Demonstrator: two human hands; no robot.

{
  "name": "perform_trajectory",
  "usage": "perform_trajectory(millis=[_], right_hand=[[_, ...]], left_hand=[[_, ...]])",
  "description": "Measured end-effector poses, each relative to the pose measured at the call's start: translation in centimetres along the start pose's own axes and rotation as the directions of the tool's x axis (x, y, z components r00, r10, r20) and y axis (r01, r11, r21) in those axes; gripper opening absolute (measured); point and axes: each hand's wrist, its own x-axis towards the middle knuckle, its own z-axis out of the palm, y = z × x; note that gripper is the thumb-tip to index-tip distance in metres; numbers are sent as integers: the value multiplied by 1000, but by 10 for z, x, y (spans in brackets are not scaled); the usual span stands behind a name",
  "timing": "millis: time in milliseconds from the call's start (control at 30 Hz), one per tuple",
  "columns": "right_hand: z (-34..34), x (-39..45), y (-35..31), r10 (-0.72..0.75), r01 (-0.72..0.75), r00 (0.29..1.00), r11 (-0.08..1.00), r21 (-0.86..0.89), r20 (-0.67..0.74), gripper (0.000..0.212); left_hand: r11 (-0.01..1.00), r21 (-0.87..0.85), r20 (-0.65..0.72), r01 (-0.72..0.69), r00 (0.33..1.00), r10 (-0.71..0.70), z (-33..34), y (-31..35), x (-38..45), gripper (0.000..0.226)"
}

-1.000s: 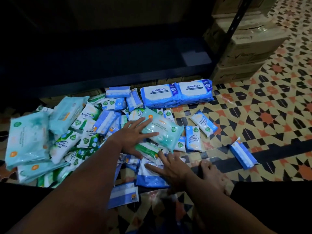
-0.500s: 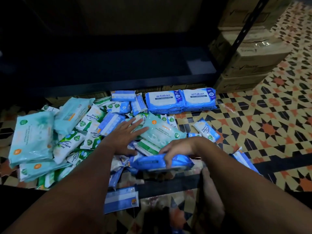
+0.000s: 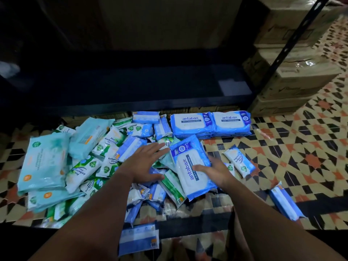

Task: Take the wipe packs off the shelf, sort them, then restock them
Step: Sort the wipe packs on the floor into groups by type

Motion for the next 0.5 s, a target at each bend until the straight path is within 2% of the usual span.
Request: perform_trajectory(millis=[33,100,167,200,233,267,333,367,400,433,500], right_hand=[[1,-2,-1,-36,29,998,990,-136,-54,39],[2,-4,1,-163,78,973,898,-434,-161,58],[-2,-3,5,-404,220,898,754,-619,-173,75],[-8,1,4,-528,324,844,647,-691,-99,77],[-15,6,-1,-600,414,798,480,-774,55,79],[-22,10,-11,-592,487,762,255,-835,264,87],[-31,20,-30,-378,615,671,-197,-763,638,110],[-33,27,-36,-302,661,575,-376,-649,760,116],[-33,34,-39,-249,675,478,-510,-533,843,120],[-30,39,-40,-209,665,415,-594,-452,885,123],[-20,49,-39,-145,676,351,-644,-357,925,124]], left_hand=[[1000,-14,7,-1,1000,1,1,1,2,94],[999,-32,9,-5,1000,6,3,1,3,91],[1000,-2,19,-25,1000,25,5,0,3,90],[999,23,31,-36,999,36,6,0,3,88],[998,40,45,-45,998,43,6,1,3,86],[998,50,60,-48,997,45,6,2,4,84],[997,62,74,-49,996,45,7,3,5,82],[996,71,74,-47,996,42,8,2,5,81],[996,79,71,-42,997,36,9,2,6,82],[996,85,66,-34,997,28,10,2,6,82],[996,84,42,-33,999,29,11,1,7,82]])
